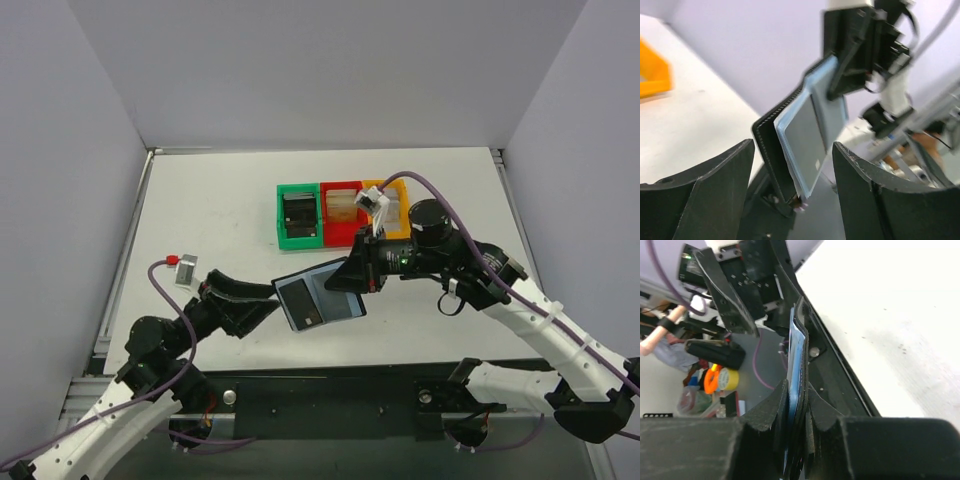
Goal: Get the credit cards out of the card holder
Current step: Place the card holder at the center of the board.
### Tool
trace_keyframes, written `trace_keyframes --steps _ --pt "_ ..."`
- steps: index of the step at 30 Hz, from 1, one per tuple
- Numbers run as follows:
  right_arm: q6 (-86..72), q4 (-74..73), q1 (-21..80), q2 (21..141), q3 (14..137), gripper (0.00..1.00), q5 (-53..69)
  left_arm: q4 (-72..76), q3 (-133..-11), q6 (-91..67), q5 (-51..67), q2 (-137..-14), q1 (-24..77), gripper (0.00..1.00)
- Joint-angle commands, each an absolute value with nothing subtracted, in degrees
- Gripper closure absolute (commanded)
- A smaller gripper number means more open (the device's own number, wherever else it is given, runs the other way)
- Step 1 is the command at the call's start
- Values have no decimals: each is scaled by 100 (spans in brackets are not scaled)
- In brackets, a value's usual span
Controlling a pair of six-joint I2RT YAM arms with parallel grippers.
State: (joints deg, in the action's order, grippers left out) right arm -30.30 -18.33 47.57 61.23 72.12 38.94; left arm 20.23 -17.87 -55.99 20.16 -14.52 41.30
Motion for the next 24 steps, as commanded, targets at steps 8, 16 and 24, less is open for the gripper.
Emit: trace_keyframes --steps 8,16,24 --pt "-2382 -2075 4711 6486 6584 100 2365 -1714 -2382 -5115 -1090 -738 4096 30" --pt "-2671 -750 4702 7013 5740 100 2241 -1679 -2312 -5159 -1081 -572 4096 32" --pt "-3058 482 4623 7935 5265 100 2074 -1714 -2127 -5326 -967 -387 4087 33"
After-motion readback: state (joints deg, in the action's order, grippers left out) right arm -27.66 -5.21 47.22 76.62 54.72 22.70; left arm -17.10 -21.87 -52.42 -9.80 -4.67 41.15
